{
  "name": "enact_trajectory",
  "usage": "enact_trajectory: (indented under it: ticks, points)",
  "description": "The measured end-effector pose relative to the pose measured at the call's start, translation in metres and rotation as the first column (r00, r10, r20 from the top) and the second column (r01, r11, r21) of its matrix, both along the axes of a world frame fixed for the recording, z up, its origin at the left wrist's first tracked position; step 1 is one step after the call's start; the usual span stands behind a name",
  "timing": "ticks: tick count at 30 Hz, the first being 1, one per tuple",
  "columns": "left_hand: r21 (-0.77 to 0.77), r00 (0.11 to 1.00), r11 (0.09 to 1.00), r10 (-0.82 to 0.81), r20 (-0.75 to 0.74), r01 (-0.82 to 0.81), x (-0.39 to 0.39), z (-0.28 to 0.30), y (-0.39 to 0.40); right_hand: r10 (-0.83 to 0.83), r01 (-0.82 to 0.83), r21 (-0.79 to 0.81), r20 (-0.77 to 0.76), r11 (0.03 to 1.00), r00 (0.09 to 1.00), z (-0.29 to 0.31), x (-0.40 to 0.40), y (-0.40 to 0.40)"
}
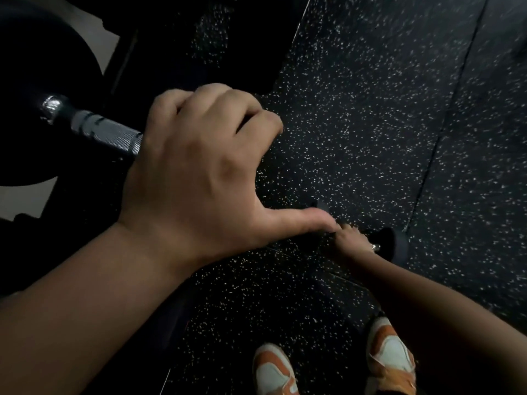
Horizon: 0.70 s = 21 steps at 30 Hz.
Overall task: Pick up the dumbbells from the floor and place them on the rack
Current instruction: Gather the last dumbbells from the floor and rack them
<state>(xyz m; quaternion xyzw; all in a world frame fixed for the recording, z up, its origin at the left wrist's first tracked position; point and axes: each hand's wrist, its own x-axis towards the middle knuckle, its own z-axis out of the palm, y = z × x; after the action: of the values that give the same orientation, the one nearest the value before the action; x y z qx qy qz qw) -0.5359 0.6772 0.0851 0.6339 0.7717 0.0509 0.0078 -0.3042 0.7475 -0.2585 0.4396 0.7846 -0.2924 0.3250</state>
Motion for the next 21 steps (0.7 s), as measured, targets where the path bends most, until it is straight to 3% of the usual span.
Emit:
enact_trajectory:
  ticks: [7,13,21]
  points:
    - [0.017,1.000,1.000,-0.013,-0.001,0.013,0.000,-0.002,-0.002,-0.081,0.088,-0.134,0.059,0.987,0.995,-0.017,-0.001,0.017]
    - [0.035,1.000,0.999,-0.009,-0.010,0.010,0.000,-0.002,-0.002,-0.241,0.238,-0.164,0.007,0.957,0.971,-0.015,0.002,0.017]
    - [0.099,1.000,0.995,-0.003,-0.002,0.003,0.000,-0.004,-0.002,-0.238,0.240,-0.177,0.036,0.954,0.971,-0.008,0.000,0.017]
